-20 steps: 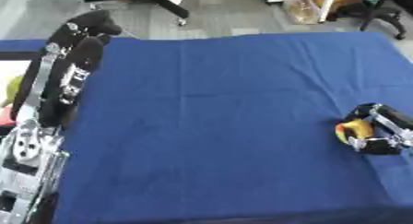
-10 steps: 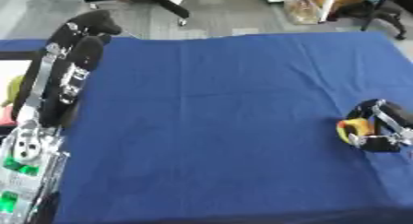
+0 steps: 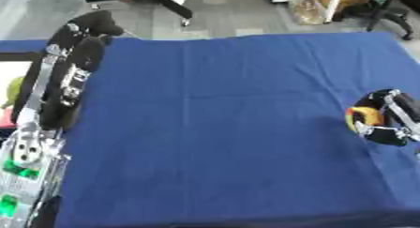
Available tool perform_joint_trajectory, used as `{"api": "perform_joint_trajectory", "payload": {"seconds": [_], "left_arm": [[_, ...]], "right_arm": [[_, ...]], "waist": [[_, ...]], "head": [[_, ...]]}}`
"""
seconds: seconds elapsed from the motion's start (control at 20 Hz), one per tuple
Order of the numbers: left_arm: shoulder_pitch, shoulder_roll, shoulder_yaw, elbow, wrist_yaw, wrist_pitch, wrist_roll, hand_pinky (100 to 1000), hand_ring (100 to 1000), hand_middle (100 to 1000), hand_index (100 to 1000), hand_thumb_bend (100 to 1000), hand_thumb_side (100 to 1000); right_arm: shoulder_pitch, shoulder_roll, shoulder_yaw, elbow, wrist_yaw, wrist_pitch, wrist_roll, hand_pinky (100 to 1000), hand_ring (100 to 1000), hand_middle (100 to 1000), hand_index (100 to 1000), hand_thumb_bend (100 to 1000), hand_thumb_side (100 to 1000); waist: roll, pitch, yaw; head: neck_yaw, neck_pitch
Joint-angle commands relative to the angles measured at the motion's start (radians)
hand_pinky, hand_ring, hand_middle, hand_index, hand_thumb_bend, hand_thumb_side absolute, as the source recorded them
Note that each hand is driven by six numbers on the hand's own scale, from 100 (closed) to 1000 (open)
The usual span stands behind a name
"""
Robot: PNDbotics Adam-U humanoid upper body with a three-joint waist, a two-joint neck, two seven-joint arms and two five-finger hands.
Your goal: Pick up the objects with one hand, pass them to the other hand, and then place them into the box on the other side of the table.
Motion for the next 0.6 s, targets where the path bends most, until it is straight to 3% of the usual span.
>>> {"api": "perform_joint_trajectory", "payload": {"seconds": [0.05, 0.3, 0.6], "left_arm": [[-0.007, 0.004, 0.007, -0.021, -0.002, -0.002, 0.005, 939, 913, 665, 839, 617, 741], [-0.005, 0.004, 0.003, -0.021, -0.002, 0.007, 0.005, 939, 913, 663, 838, 613, 743], [0.003, -0.01, -0.025, -0.021, 0.011, 0.043, 0.0, 941, 916, 658, 836, 602, 747]], "right_arm": [[-0.018, -0.03, -0.012, -0.052, -0.026, 0.004, -0.013, 225, 485, 463, 154, 100, 100], [-0.031, -0.038, -0.009, -0.119, -0.068, 0.013, -0.007, 223, 483, 460, 154, 100, 100], [-0.105, -0.067, 0.019, -0.301, -0.169, 0.018, 0.013, 216, 470, 442, 155, 100, 100]], "waist": [[-0.003, -0.008, 0.0], [-0.005, -0.009, 0.0], [-0.007, -0.014, -0.003]], "head": [[-0.004, -0.003], [-0.006, -0.003], [0.003, -0.003]]}}
